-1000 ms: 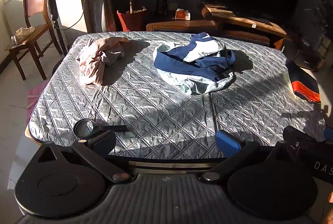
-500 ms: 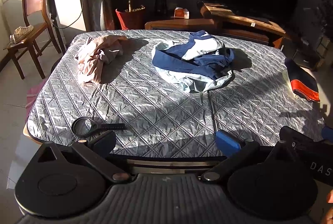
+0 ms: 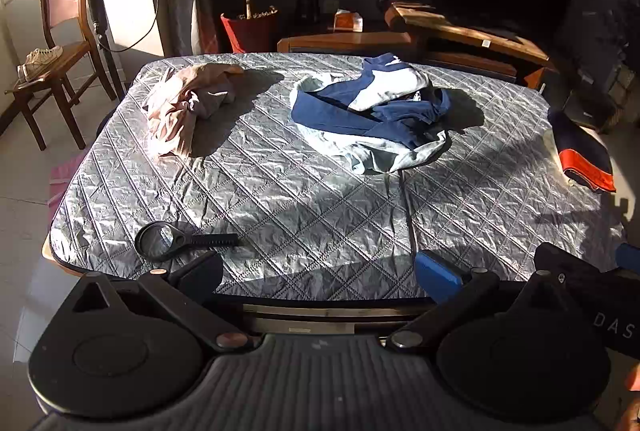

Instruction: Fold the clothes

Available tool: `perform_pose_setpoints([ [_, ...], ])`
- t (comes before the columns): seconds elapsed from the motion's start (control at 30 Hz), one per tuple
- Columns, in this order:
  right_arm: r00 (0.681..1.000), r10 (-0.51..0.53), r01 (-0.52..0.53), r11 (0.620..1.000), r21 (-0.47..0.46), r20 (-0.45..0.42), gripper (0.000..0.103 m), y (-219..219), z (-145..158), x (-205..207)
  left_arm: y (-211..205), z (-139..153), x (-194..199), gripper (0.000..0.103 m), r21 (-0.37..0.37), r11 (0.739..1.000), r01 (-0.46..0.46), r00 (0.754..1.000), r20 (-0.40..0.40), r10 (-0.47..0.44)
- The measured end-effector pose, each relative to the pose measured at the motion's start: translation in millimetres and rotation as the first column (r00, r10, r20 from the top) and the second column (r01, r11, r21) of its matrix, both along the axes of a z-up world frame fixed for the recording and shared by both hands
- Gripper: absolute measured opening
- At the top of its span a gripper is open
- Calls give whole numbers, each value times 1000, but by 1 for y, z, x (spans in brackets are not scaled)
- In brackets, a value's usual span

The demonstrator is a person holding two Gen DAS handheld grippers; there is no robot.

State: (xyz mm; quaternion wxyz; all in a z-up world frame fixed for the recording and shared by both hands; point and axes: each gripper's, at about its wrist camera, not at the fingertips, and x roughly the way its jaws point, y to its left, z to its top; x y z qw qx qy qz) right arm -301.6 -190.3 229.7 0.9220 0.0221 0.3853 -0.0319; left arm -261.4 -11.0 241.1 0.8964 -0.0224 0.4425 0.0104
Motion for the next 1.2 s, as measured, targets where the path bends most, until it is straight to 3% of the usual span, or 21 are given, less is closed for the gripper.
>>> perform_pose_setpoints([
  [0.37,1000,-1,1,1000,7,-14,101,-3,-7,4,0,-10,5,102,-8,1000,-5,1000,-9,5],
  [0.7,999,-37,37,998,52,-2,100,-38,-29,19,25,-8,39,102,-8,997,-72,993,95,73],
  [0.73,1000,-24,24,998,63,9,93,-42,-32,21,28,-9,46,102,-9,997,-77,991,110,77],
  [0.77,1000,-17,16,997,70,15,77,-44,-33,23,31,-9,52,102,-10,997,-83,989,123,83],
  [0.8,1000,-13,12,997,75,12,69,-47,-37,27,35,-10,62,102,-9,996,-93,987,133,93],
  [0.83,1000,-17,17,997,82,0,64,-49,-40,32,38,-12,72,102,-8,995,-104,986,133,104],
  [0.9,1000,-15,17,994,108,-14,64,-53,-47,42,44,-17,92,102,-8,993,-122,985,122,122],
  [0.97,1000,-2,2,991,133,-6,45,-57,-54,51,50,-24,114,102,-7,991,-133,985,107,133],
  [1.2,996,83,-84,993,85,22,50,-53,-77,109,53,-48,187,93,27,998,-57,991,124,53],
])
